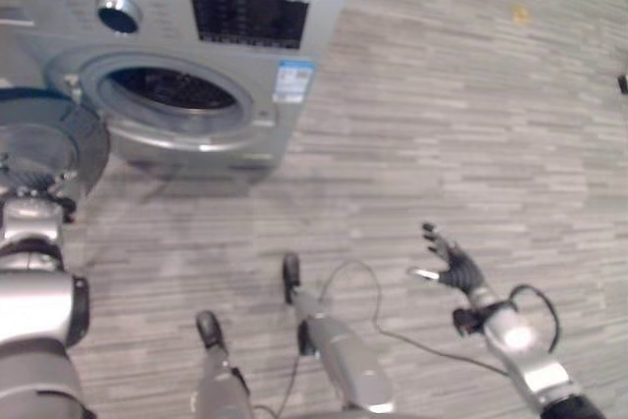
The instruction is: Grab the laundry basket,head to the washer,open it,put in the laundry and shut it.
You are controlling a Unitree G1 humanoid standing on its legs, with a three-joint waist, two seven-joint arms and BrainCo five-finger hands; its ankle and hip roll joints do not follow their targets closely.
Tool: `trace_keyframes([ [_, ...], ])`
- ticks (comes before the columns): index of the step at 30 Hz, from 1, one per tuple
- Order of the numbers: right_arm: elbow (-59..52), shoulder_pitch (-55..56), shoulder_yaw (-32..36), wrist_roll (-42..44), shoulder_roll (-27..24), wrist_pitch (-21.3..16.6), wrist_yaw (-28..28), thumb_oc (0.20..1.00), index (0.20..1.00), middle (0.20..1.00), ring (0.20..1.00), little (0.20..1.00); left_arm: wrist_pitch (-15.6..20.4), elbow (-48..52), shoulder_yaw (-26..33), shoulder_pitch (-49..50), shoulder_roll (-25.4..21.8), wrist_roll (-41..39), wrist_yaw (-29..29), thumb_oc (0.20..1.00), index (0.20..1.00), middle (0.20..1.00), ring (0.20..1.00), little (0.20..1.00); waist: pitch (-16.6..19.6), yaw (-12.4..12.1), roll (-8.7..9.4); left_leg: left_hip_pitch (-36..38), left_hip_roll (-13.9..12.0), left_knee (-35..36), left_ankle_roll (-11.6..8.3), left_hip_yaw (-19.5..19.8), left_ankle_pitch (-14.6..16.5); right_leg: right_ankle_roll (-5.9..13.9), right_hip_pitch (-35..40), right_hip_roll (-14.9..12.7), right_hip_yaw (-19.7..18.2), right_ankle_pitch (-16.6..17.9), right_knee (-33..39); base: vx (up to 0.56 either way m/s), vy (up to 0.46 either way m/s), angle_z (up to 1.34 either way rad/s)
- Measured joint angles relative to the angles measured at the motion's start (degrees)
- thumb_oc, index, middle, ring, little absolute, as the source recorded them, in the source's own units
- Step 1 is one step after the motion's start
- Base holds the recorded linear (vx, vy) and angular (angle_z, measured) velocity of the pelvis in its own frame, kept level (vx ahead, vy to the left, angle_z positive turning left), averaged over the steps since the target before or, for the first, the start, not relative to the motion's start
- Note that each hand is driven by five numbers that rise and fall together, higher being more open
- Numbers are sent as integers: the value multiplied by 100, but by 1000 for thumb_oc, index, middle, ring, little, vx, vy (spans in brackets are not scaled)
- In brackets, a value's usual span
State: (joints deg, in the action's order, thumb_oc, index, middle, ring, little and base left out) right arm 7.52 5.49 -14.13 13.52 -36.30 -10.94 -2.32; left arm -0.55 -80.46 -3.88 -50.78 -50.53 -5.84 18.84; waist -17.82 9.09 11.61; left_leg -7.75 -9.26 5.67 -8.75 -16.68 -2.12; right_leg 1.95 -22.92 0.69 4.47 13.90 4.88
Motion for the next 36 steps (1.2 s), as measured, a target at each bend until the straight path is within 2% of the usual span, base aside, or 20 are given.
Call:
trace_keyframes([
  [12,19,-50,3,-4,3,17,5,1000,1000,1000,1000,1000,43,224,68,235,-41,-136,2,1000,1000,1000,1000,1000,-46,-136,-187,110,108,0,23,7,-17,-38,117,-128,21,-9,0,-1,1,0],
  [19,66,-67,5,-12,24,12,-2,1000,1000,1000,1000,1000,242,766,102,668,-23,-251,12,1000,1000,1000,1000,1000,-24,-251,-298,113,117,0,35,28,-25,-73,128,-140,32,17,-1,0,0,0],
  [20,169,-74,9,-14,26,13,-8,1000,1000,1000,1000,1000,380,1162,286,958,88,-380,10,1000,1000,1000,1000,1000,-22,-271,-339,160,119,0,38,38,-28,-83,183,-144,50,24,-1,18,26,13],
  [21,358,-66,35,-15,32,17,-30,1000,1000,1000,1000,1000,522,1460,640,1237,402,-652,3,1000,1000,1000,1000,1000,11,-278,-443,225,119,0,41,123,-24,-88,298,-163,104,-7,0,20,20,21],
  [23,502,-80,52,-21,52,23,-71,1000,1000,1000,1000,1000,603,1810,965,1485,720,-1120,2,1000,1000,1000,1000,1000,74,-311,-523,227,125,0,49,172,-20,-45,329,-184,149,-51,0,16,11,18],
  [24,513,-81,100,-58,105,28,-107,1000,1000,1000,1000,1000,707,2840,1254,2068,1042,-1506,85,1000,1000,1000,1000,1000,99,-373,-576,226,134,1,53,183,-18,-51,334,-202,165,-56,-1,27,5,10],
  [25,564,-64,284,-196,310,46,-146,1000,1000,1000,1000,1000,1006,4374,1369,2965,1566,-1730,125,1000,1000,1000,1000,1000,102,-463,-644,282,135,0,63,217,-11,-80,402,-209,188,-47,-1,62,15,15],
  [26,688,-87,317,-233,433,59,-209,1000,1000,1000,1000,1000,1232,5481,1296,3778,2129,-1833,114,1000,1000,1000,1000,1000,132,-537,-718,389,131,1,82,266,10,-102,541,-213,233,-93,0,91,20,26],
  [28,742,-73,538,-242,612,151,-259,1000,1000,1000,1000,1000,1387,6775,1168,4919,2856,-2141,71,1000,1000,1000,1000,1000,198,-603,-843,525,133,2,105,341,38,-49,724,-252,321,-239,1,102,14,25],
  [31,975,-88,633,-295,629,236,-286,1000,1000,1000,1000,1000,1491,7278,758,5878,3200,-2194,-133,1000,1000,1000,1000,1000,403,-706,-1028,631,152,2,170,465,85,-26,890,-280,407,-298,10,64,-6,21],
  [33,1018,-125,661,-458,663,258,-282,1000,1000,1000,1000,1000,1500,7295,725,6072,3255,-2186,-233,1000,1000,1000,1000,1000,555,-898,-1132,616,163,2,193,528,98,-36,907,-316,468,-342,34,78,-17,13],
  [34,1077,-103,665,-463,734,255,-282,1000,1000,1000,1000,1000,1537,7399,779,6161,3345,-2183,-254,1000,1000,1000,1000,1000,638,-899,-1140,643,177,1,195,510,99,-28,923,-325,467,-344,38,57,-34,3],
  [35,1150,-103,649,-465,748,247,-275,1000,1000,1000,1000,1000,1550,7374,683,6194,3361,-2095,-271,1000,1000,1000,1000,1000,694,-920,-1175,679,185,2,197,543,98,-12,989,-336,478,-331,39,85,-50,12],
  [36,1256,-150,611,-464,766,252,-280,1000,1000,1000,1000,1000,1590,7123,500,6274,3365,-1626,-262,1000,1000,1000,1000,1000,763,-989,-1221,772,187,2,218,617,112,-11,1117,-355,557,-361,39,102,-57,19],
])
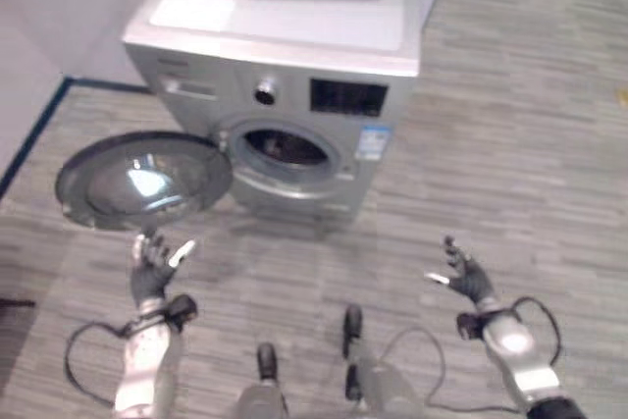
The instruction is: Grab the laundry basket,head to the washer,open it,put in the laundry and shut it.
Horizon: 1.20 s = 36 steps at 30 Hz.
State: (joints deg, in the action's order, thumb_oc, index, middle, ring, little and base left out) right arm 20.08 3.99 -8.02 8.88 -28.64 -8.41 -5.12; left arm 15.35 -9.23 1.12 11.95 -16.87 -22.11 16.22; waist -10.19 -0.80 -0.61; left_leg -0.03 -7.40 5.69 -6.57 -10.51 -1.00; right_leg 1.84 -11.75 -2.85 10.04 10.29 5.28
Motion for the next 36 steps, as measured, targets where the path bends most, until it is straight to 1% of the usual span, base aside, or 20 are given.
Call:
trace_keyframes([
  [2,92,98,-75,-5,8,-12,-2,1000,1000,1000,1000,1000,-6,-323,-179,63,8,390,37,1000,1000,1000,1000,1000,185,29,28,47,2,0,29,20,19,15,68,-5,22,-29,3,76,-42,13],
  [3,147,99,-127,-12,29,-6,-28,1000,1000,1000,1000,1000,10,-489,-249,145,57,463,36,1000,1000,1000,1000,1000,250,-3,56,61,-3,-1,32,35,22,24,89,-8,36,-43,3,63,-36,10],
  [4,154,100,-128,-17,122,-6,-73,1000,1000,1000,1000,1000,-7,-769,-312,146,183,441,34,1000,1000,1000,1000,1000,276,-4,105,124,-6,-2,36,57,25,23,159,-14,57,-49,4,67,-26,7],
  [6,152,99,-159,-31,249,-7,-173,1000,1000,1000,1000,1000,-46,-976,-433,187,350,320,18,1000,1000,1000,1000,1000,342,-11,194,163,-6,-1,42,85,28,15,212,-22,85,-63,4,71,-12,12],
  [7,153,97,-164,-63,346,-10,-287,1000,1000,1000,1000,1000,-110,-1118,-666,186,377,155,-45,1000,1000,1000,1000,1000,377,-3,244,224,1,-1,44,179,27,7,311,-33,153,-72,4,84,-4,22],
  [9,154,108,-180,-193,394,-10,-380,1000,1000,1000,1000,1000,-122,-1135,-815,198,371,82,-154,1000,1000,1000,1000,1000,452,-55,274,267,8,-1,44,219,27,-1,385,-54,195,-89,4,72,2,16],
  [11,161,111,-187,-207,394,-10,-425,1000,1000,1000,1000,1000,-122,-1135,-901,213,355,30,-191,1000,1000,1000,1000,1000,524,-106,261,317,21,0,59,220,36,7,439,-68,197,-96,4,32,2,2],
  [14,179,134,-205,-207,396,-10,-476,1000,1000,1000,1000,1000,-120,-1134,-899,215,366,-113,-204,1000,1000,1000,1000,1000,596,-125,213,419,31,0,84,265,55,25,582,-86,230,-122,4,43,10,9],
  [15,189,177,-254,-205,396,-10,-491,1000,1000,1000,1000,1000,-119,-1134,-897,221,366,-173,-203,1000,1000,1000,1000,1000,690,-136,193,426,48,0,88,311,56,29,589,-99,245,-128,4,34,12,7],
  [19,237,213,-403,-204,397,-9,-492,1000,1000,1000,1000,1000,-118,-1134,-897,217,355,-166,-194,1000,1000,1000,1000,1000,782,-145,168,449,75,-1,92,314,53,37,605,-122,235,-120,4,6,2,1],
  [25,253,359,-409,-203,398,-7,-489,1000,1000,1000,1000,1000,-119,-1135,-888,222,303,-165,-181,1000,1000,1000,1000,1000,781,-147,178,508,60,2,107,314,58,51,678,-128,225,-130,5,3,-39,1],
  [29,302,420,-396,-202,398,-7,-489,1000,1000,1000,1000,1000,-121,-1135,-928,219,308,-163,-187,1000,1000,1000,1000,1000,773,-134,171,483,8,3,105,336,59,60,686,-79,242,-140,6,5,-67,2],
  [36,327,425,-396,-202,396,-4,-492,1000,1000,1000,1000,1000,-154,-1135,-979,207,317,-170,-294,1000,1000,1000,1000,1000,748,-133,141,505,-64,0,103,340,59,20,679,4,254,-170,5,8,-29,0],
])
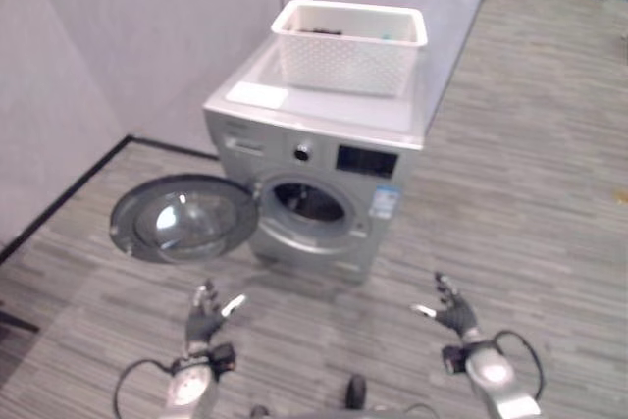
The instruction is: Grab the laundry basket,head to the washer,open it,put in the laundry and shut it.
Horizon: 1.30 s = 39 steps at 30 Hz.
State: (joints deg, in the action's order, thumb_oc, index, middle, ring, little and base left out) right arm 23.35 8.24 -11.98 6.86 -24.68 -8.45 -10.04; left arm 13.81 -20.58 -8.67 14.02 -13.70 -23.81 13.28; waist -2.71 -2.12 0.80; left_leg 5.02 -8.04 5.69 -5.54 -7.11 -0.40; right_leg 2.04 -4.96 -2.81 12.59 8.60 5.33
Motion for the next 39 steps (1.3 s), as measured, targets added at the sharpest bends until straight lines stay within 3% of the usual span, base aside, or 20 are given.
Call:
trace_keyframes([
  [7,51,-308,-1,6,2,0,-40,1000,1000,1000,1000,1000,-48,17,-86,-166,-181,2,-9,1000,1000,1000,1000,1000,-266,-8,99,-180,67,-446,-15,-29,193,1,-15,-57,-135,1,-2,6,94,-5],
  [11,162,-353,124,4,148,0,-127,1000,1000,1000,1000,1000,-62,11,-90,-227,-262,12,-88,1000,1000,1000,1000,1000,-335,-9,179,-203,354,-473,129,-37,282,37,-221,-232,-409,24,-246,9,276,-19],
  [12,259,-338,246,4,238,3,-127,1000,1000,1000,1000,1000,-66,12,-100,-230,-271,18,-125,1000,1000,1000,1000,1000,-346,-4,198,-207,525,-440,289,1,316,108,-376,-332,-484,-50,-474,-7,273,-41],
  [13,360,-331,304,8,255,16,-127,1000,1000,1000,1000,1000,-76,17,-196,-263,-348,115,-142,1000,1000,1000,1000,1000,-393,27,227,-306,836,-523,638,135,385,434,-746,-597,-672,-268,-1123,116,227,-30],
  [14,487,-308,268,11,290,61,-123,1000,1000,1000,1000,1000,-78,27,-179,-328,-504,242,-210,1000,1000,1000,1000,1000,-425,218,231,-443,956,-768,697,164,490,708,-977,-775,-812,-595,-1482,207,144,-20],
  [15,491,-335,267,11,316,66,-122,1000,1000,1000,1000,1000,-78,3,-185,-383,-616,261,-223,1000,1000,1000,1000,1000,-496,229,248,-503,1013,-900,679,121,534,820,-1176,-857,-857,-594,-1803,195,36,-11],
  [19,460,-322,282,11,339,114,-127,1000,1000,1000,1000,1000,-91,-34,-116,-404,-636,316,-221,1000,1000,1000,1000,1000,-568,357,29,-463,864,-851,659,147,570,708,-1346,-918,-827,-588,-1866,267,-107,1],
  [20,375,-385,287,10,339,111,-130,1000,1000,1000,1000,1000,-91,-93,-8,-488,-558,337,-209,1000,1000,1000,1000,1000,-565,379,39,-463,847,-795,635,206,585,805,-1279,-1039,-942,-500,-1166,283,-171,5],
  [24,246,-370,273,6,342,113,-136,1000,1000,1000,1000,1000,-87,-230,10,-531,-432,338,-182,1000,1000,1000,1000,1000,-566,490,88,-52,762,-617,451,352,610,787,-964,-1184,-832,-82,-392,241,-172,26],
  [26,235,-173,280,-2,330,115,-135,1000,1000,1000,1000,1000,-80,-269,-55,-512,-348,338,-117,1000,1000,1000,1000,1000,-480,582,160,330,640,-460,233,726,740,647,-528,-985,-1039,54,-618,291,-373,85],
  [28,254,-137,283,-1,175,124,-131,1000,1000,1000,1000,1000,-61,-238,-147,-458,-98,336,-111,1000,1000,1000,1000,1000,-352,590,-155,350,162,-444,177,901,759,513,-503,-548,-884,-232,-920,185,-455,65],
  [29,369,-298,294,5,219,119,-134,1000,1000,1000,1000,1000,-68,-247,-152,-483,-48,279,-115,1000,1000,1000,1000,1000,-388,518,-102,-217,1,-1558,-157,851,852,145,-532,-350,-598,-355,-1155,16,-416,32],
  [30,446,-387,277,5,250,122,-117,1000,1000,1000,1000,1000,-63,-214,-146,-611,-91,217,-109,1000,1000,1000,1000,1000,-479,365,147,-1140,-100,-3400,-91,855,774,-134,-581,-317,-338,-409,-1292,31,-335,1],
  [31,341,-413,293,9,229,101,-132,1000,1000,1000,1000,1000,-61,-246,-159,-569,-146,210,-111,1000,1000,1000,1000,1000,-453,225,326,-1562,-137,-4264,87,972,631,-242,-477,-237,-398,-598,-1225,38,-329,-23],
  [32,207,-500,306,47,141,11,-196,1000,1000,1000,1000,1000,-100,-325,-243,-574,-154,175,-110,1000,1000,1000,1000,1000,-402,139,370,-2108,-176,-5026,337,1262,-328,-463,-399,-5,-414,-815,-1149,186,-139,-14],
  [33,154,-505,442,56,171,-35,-265,1000,1000,1000,1000,1000,-120,-276,-375,-674,-180,130,-116,1000,1000,1000,1000,1000,-469,160,476,-2601,-253,-5753,600,1286,-601,-544,-296,98,-309,-731,-1008,218,-49,-11],
  [35,-90,-663,466,66,187,-5,-352,1000,1000,1000,1000,1000,-194,-229,-395,-663,-202,115,-138,1000,1000,1000,1000,1000,-511,279,680,-2780,-251,-4915,251,968,-29,-573,30,217,-322,-902,-812,214,0,16],
  [37,-452,-655,573,57,156,-22,-444,1000,1000,1000,1000,1000,-192,-145,-477,-688,-195,119,-149,1000,1000,1000,1000,1000,-515,241,723,-2546,-337,-2886,159,593,-5,-517,257,325,-348,-867,-598,153,88,-12],
  [38,-498,-743,573,47,135,-93,-459,1000,1000,1000,1000,1000,-190,-97,-490,-668,-196,121,-154,1000,1000,1000,1000,1000,-535,193,678,-2450,-375,-2346,95,638,-52,-599,309,398,-366,-793,-586,264,177,-69],
  [39,-643,-866,582,29,129,-111,-530,1000,1000,1000,1000,1000,-197,-101,-527,-693,-196,122,-177,1000,1000,1000,1000,1000,-528,194,524,-2474,-396,-1641,-98,897,-164,-486,489,589,-545,-862,-451,258,174,-75],
])
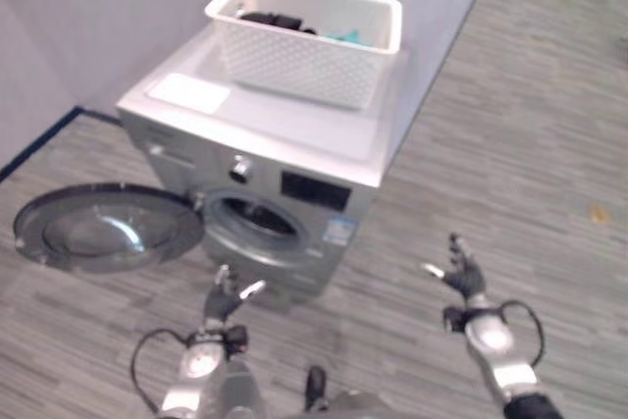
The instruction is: Grab the laundry basket,head to the washer,open it,put in the laundry and shut it.
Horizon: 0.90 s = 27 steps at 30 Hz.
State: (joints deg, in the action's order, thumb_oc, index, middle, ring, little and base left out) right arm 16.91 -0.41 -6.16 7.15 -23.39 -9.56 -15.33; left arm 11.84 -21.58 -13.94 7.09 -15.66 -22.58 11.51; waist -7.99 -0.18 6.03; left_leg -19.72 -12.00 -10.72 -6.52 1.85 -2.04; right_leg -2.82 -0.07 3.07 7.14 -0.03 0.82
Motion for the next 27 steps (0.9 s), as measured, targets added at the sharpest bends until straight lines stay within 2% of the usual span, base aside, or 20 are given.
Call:
trace_keyframes([
  [1,-271,76,55,-48,-16,-28,-78,1000,1000,1000,1000,1000,11,12,-21,-20,4,2,-28,1000,1000,1000,1000,1000,1,-35,-118,174,-5,463,-53,289,-56,-31,34,97,-35,10,-33,235,150,-75],
  [2,-520,76,59,-52,-22,-36,-125,1000,1000,1000,1000,1000,13,5,-21,-5,-5,1,-38,1000,1000,1000,1000,1000,-5,-27,-191,217,-17,386,-54,361,-61,6,125,166,-140,-15,-18,217,151,-76],
  [5,-1636,366,515,-369,-37,-129,-308,1000,1000,1000,1000,1000,10,7,-54,0,-23,39,-62,1000,1000,1000,1000,1000,43,98,-307,689,148,393,-52,261,-59,5,525,148,-291,-54,200,217,186,-57],
  [8,-2217,337,988,-554,-53,-305,-595,1000,1000,1000,1000,1000,13,32,-53,21,-53,108,-76,1000,1000,1000,1000,1000,119,148,-385,1363,175,749,-46,-22,-63,62,742,25,-580,-107,306,105,99,-49],
  [9,-2327,321,1071,-663,-90,-356,-692,1000,1000,1000,1000,1000,13,56,-55,25,-37,108,-78,1000,1000,1000,1000,1000,142,174,-451,1555,171,883,117,-137,-215,112,793,12,-643,-149,331,102,86,-11],
  [10,-2341,305,1152,-734,-145,-367,-837,1000,1000,1000,1000,1000,16,79,-58,10,-29,106,-67,1000,1000,1000,1000,1000,165,239,-493,1723,248,1059,58,-155,-201,228,801,-100,-647,-227,266,118,94,1],
  [13,-2800,30,1153,-988,-129,-348,-1060,1000,1000,1000,1000,1000,11,81,-52,63,-38,104,-45,1000,1000,1000,1000,1000,170,138,-463,1863,570,1179,122,-288,-161,469,794,-451,-732,-372,123,74,37,-1],
  [16,-3315,-428,1196,-1362,-132,-387,-1308,1000,1000,1000,1000,1000,9,82,-20,75,-84,104,-38,1000,1000,1000,1000,1000,178,-3,-408,1879,788,1211,215,-341,-101,592,794,-684,-760,-435,142,26,0,0],
  [21,-3679,-982,1455,-1921,-448,-388,-1482,1000,1000,1000,1000,1000,-19,86,14,287,-184,106,-49,1000,1000,1000,1000,1000,252,-48,-204,1866,845,1254,264,-344,-99,624,762,-734,-761,-438,144,11,-2,1],
  [22,-3678,-1072,1499,-2026,-551,-341,-1499,1000,1000,1000,1000,1000,-41,86,4,304,-181,107,-62,1000,1000,1000,1000,1000,266,-64,-182,1866,846,1267,302,-339,-74,623,785,-734,-746,-439,180,0,0,0],
  [24,-3606,-1333,1505,-2108,-1167,-287,-1505,1000,1000,1000,1000,1000,-45,94,-63,322,-187,109,-77,1000,1000,1000,1000,1000,275,-64,-178,1850,848,1256,310,-340,-81,628,780,-735,-747,-414,197,0,0,0],
  [27,-3424,-1634,1482,-2168,-1669,-203,-1502,1000,1000,1000,1000,1000,-56,114,-67,343,-191,108,-192,1000,1000,1000,1000,1000,290,-72,-154,1837,849,1255,310,-319,-82,631,791,-730,-723,-407,216,27,-1,2],
])
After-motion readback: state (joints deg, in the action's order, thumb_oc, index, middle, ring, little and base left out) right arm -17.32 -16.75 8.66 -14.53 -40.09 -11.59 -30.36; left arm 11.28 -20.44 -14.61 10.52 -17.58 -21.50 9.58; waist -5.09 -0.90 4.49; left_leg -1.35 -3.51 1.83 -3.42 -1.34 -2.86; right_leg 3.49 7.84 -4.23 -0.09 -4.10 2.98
